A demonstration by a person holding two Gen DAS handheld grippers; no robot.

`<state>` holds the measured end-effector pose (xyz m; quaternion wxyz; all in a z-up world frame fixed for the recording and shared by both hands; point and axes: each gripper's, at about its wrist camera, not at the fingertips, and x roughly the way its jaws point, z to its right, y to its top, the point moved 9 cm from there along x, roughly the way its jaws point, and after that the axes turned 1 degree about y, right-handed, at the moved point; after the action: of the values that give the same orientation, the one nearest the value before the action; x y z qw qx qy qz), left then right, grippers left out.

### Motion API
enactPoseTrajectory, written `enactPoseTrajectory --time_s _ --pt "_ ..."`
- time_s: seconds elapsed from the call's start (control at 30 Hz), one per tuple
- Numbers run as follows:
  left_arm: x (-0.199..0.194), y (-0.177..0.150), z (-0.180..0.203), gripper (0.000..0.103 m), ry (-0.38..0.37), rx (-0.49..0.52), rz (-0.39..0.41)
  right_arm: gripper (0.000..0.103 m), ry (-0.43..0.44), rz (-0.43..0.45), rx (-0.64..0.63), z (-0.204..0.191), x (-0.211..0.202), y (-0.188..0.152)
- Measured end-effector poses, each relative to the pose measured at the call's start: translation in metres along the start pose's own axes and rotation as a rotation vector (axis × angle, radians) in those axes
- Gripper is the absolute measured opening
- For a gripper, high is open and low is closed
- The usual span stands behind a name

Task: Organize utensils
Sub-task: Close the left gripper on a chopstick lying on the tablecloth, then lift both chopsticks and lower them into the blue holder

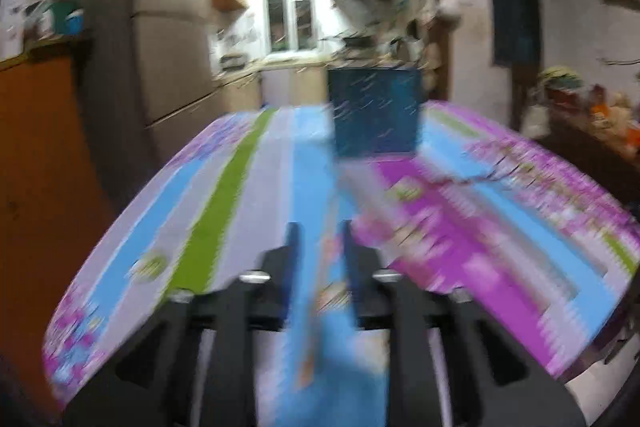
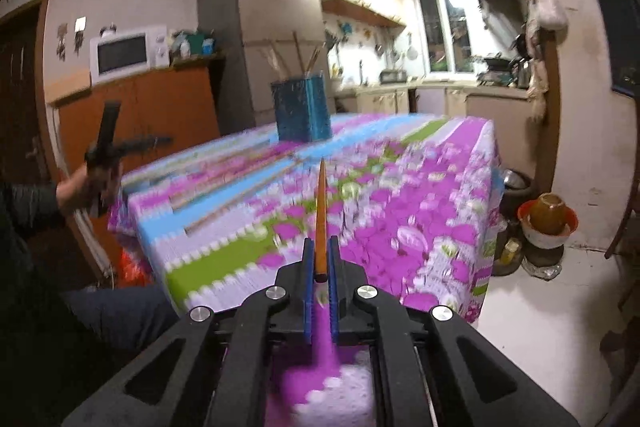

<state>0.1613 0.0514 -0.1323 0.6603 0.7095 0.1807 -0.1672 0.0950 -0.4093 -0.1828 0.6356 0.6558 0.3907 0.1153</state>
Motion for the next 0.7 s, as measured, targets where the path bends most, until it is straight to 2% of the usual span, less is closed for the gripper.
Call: enactPoseTrajectory --time_s 0.07,0.13,0.2,0.37,0.4,0.43,0.53,0.7 --pt "-0.007 -0.024 -0.006 0.033 0.031 0.055 -0.034 0.007 -0.021 0.027 0.001 -0.005 -0.007 0.01" --pt "-0.011 -0.043 -0.008 0.042 0.058 0.114 -0.051 0.007 -0.04 0.054 0.005 -0.011 -0.015 0.02" --pt "-0.012 -0.056 -0.009 0.042 0.041 0.125 -0.067 0.007 -0.047 0.067 0.01 -0.018 -0.019 0.026" --pt "-0.014 -0.062 -0.006 0.04 0.028 0.133 -0.01 0.007 -0.081 0.076 0.029 -0.033 -0.019 0.035" --pt "-0.015 -0.063 -0.002 0.038 0.02 0.151 0.005 0.007 -0.085 0.076 0.031 -0.036 -0.018 0.036" --pt "-0.016 -0.064 0.003 0.028 0.019 0.166 0.015 0.007 -0.094 0.075 0.032 -0.041 -0.017 0.036" --pt "-0.019 -0.067 0.015 0.014 -0.02 0.169 0.057 0.007 -0.111 0.076 0.044 -0.053 -0.012 0.037" --pt "-0.015 -0.065 0.015 0.011 -0.068 0.112 0.087 0.007 -0.149 0.073 0.077 -0.062 -0.001 0.032"
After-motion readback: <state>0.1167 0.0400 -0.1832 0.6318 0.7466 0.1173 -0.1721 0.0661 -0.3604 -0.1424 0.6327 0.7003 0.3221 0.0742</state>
